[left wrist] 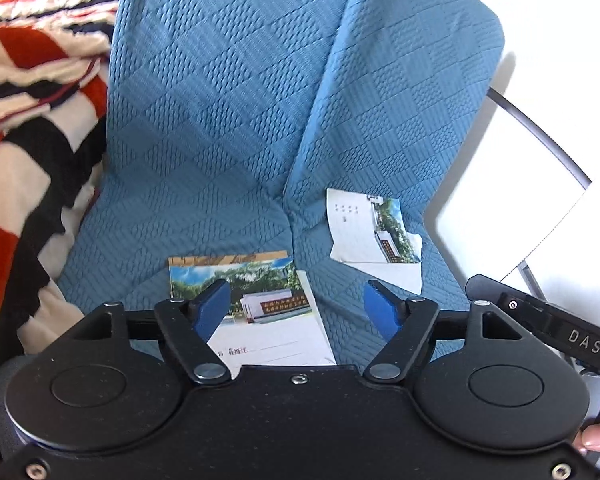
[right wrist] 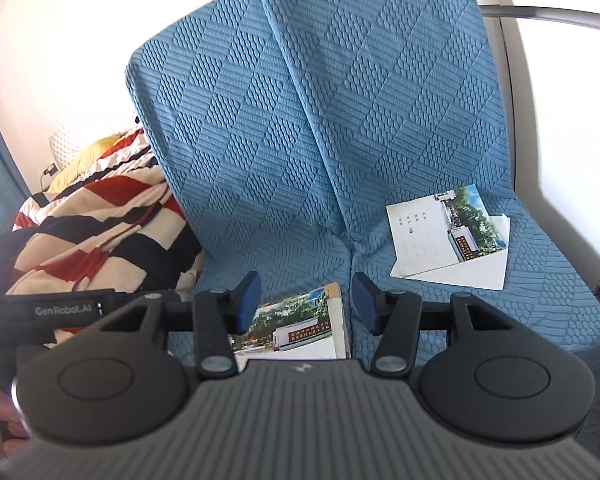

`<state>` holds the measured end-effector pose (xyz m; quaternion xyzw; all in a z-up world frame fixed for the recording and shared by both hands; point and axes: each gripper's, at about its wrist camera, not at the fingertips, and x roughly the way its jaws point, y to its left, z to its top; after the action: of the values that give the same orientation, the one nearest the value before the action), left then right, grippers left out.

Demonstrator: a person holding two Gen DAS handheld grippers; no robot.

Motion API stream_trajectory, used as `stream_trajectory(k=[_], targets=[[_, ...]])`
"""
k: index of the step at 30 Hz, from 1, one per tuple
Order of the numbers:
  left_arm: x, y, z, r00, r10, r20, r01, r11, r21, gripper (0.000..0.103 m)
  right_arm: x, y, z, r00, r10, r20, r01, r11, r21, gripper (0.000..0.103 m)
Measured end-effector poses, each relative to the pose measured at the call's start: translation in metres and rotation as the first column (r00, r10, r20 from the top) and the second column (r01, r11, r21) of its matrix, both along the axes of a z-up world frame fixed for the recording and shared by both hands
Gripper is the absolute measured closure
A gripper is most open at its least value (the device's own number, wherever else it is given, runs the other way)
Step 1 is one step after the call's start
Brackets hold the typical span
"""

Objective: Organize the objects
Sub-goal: 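Raise both open grippers away from the book stack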

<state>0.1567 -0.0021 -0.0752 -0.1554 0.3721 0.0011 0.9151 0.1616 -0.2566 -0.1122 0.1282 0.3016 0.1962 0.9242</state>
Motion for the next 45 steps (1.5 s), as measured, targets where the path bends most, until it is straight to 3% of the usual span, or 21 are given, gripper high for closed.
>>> stream_trajectory(k=[4, 11, 20, 22, 27, 30, 40, 41, 43, 45], targets=[[-0.007, -0.009, 0.011, 0.999, -0.014, 0.044, 0.015, 1.000, -0.019, 0.029, -0.007, -0.006, 0.004, 1.000, -0.018, 0.010, 0.018, 1.000, -0.013, 0.049], [-0.009, -0.028, 0.014, 0.998, -0.051, 0.049, 0.051, 0.999, -0.010, 0.027, -0.020, -0.020, 0.002, 0.999, -0.034, 0.027, 0.035, 0.999, -0.021, 0.049], [-0.014, -0.051, 0.005, 0.996, -0.072, 0.056, 0.072, 0.997, -0.005, 0.013, -0.034, -0.036, -0.008, 0.998, -0.058, 0.007, 0.058, 0.998, -0.033, 0.049], [-0.015, -0.056, 0.003, 0.996, -0.074, 0.055, 0.075, 0.997, -0.001, 0.005, -0.035, -0.040, -0.011, 0.997, -0.073, 0.000, 0.073, 0.997, -0.036, 0.049], [-0.016, -0.065, -0.001, 0.996, -0.069, 0.058, 0.070, 0.998, -0.004, 0.001, -0.034, -0.049, -0.021, 0.996, -0.087, -0.036, 0.086, 0.995, -0.049, 0.049], [-0.017, -0.069, -0.003, 0.996, -0.069, 0.057, 0.070, 0.997, -0.011, 0.001, -0.035, -0.050, -0.024, 0.995, -0.098, -0.030, 0.096, 0.994, -0.055, 0.041], [-0.016, -0.083, -0.008, 0.995, -0.095, 0.039, 0.095, 0.995, 0.005, 0.001, -0.034, -0.060, -0.026, 0.994, -0.102, -0.027, 0.100, 0.993, -0.063, 0.037], [-0.015, -0.084, -0.008, 0.995, -0.094, 0.039, 0.094, 0.996, 0.004, 0.001, -0.034, -0.061, -0.026, 0.995, -0.100, -0.028, 0.098, 0.993, -0.065, 0.034], [-0.015, -0.084, -0.009, 0.995, -0.092, 0.039, 0.092, 0.996, 0.003, 0.001, -0.034, -0.062, -0.026, 0.995, -0.100, -0.025, 0.098, 0.993, -0.066, 0.019], [-0.014, -0.084, -0.009, 0.995, -0.093, 0.039, 0.093, 0.996, -0.001, 0.001, -0.034, -0.064, -0.026, 0.994, -0.110, -0.019, 0.109, 0.991, -0.072, 0.016]])
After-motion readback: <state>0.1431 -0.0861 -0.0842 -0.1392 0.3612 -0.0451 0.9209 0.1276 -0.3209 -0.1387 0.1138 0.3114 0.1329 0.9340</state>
